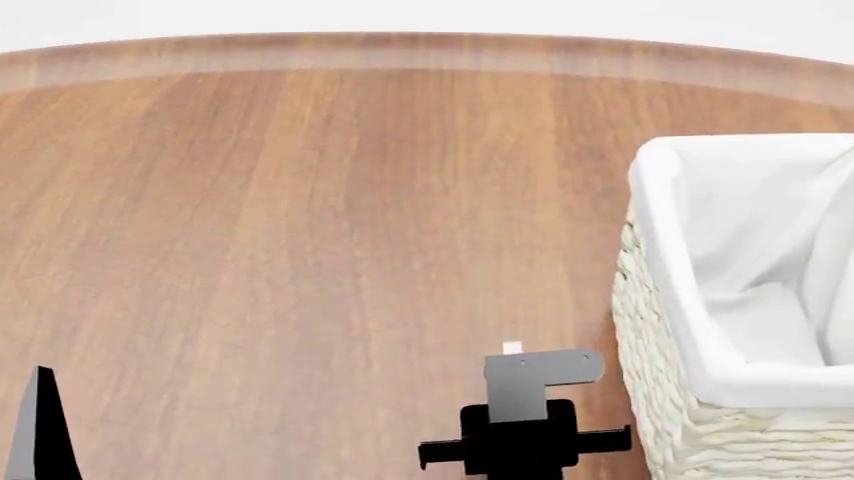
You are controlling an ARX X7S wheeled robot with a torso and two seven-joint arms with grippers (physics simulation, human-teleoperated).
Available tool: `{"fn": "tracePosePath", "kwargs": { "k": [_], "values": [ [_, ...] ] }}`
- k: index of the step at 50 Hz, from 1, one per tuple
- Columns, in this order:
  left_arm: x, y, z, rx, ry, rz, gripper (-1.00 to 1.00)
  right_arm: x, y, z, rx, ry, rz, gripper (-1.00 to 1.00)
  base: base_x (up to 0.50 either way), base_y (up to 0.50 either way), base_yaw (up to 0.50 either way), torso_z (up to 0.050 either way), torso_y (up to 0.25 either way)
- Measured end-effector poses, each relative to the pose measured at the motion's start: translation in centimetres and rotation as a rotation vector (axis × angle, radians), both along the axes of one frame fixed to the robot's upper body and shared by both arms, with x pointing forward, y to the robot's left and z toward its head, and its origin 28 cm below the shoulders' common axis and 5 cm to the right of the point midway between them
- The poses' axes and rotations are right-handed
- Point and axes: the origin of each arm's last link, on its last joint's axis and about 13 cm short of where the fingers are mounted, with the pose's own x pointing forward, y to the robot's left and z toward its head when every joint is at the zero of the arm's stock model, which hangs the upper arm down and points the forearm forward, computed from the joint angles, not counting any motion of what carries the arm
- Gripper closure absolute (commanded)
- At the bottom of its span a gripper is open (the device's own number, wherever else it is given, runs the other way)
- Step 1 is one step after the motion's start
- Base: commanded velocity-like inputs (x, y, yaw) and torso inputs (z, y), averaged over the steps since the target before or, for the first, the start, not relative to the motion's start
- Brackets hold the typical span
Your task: Pick up the cream cheese box, and put it in the basket.
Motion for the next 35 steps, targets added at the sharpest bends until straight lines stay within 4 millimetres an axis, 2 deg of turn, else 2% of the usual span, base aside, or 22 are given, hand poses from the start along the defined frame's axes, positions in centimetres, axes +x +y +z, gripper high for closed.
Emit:
{"fn": "tracePosePath", "kwargs": {
  "k": [21,35],
  "values": [
    [0.1,0.1,0.0,-0.011,0.013,-0.011,-1.0,2.2,0.3,3.3,0.058,-0.1,-0.01,1.0,0.0,0.0,0.0,0.0,0.0],
    [0.1,0.1,0.0,-0.013,0.016,-0.015,-1.0,2.9,0.4,5.8,0.095,-0.167,-0.011,1.0,0.0,0.0,0.0,0.0,0.0]
  ]
}}
